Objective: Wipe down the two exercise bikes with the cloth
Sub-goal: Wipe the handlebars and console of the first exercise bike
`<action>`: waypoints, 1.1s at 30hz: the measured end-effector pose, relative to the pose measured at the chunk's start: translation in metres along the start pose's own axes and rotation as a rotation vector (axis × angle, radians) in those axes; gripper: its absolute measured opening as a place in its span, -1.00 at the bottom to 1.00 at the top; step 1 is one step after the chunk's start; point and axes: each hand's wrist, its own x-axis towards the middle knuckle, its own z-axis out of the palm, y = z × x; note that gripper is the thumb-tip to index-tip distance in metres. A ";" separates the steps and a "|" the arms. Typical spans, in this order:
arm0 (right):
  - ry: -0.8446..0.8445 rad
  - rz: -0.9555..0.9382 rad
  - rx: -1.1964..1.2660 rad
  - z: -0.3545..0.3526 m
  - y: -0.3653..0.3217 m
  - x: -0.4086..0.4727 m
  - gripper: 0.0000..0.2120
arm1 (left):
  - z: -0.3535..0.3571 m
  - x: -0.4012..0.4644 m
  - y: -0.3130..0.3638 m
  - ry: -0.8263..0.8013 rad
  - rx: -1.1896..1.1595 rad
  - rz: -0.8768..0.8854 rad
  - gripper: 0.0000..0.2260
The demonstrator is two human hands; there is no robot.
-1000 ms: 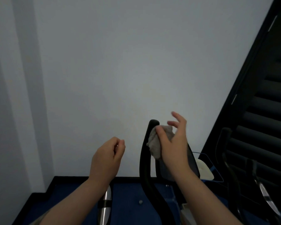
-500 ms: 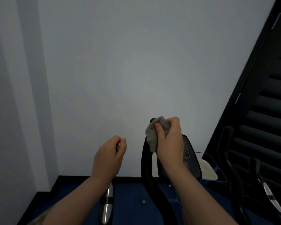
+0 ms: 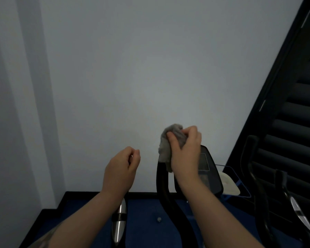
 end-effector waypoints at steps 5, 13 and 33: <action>-0.262 0.037 -0.133 -0.003 0.027 -0.046 -0.81 | 0.000 0.000 0.000 -0.002 -0.028 -0.003 -0.64; -0.086 -0.167 -0.148 -0.003 0.000 -0.005 -0.88 | -0.001 -0.001 0.003 0.000 -0.012 0.003 -0.63; -0.545 -0.469 -0.765 -0.009 -0.016 -0.026 -0.95 | -0.004 -0.002 -0.003 -0.064 -0.141 0.001 -0.61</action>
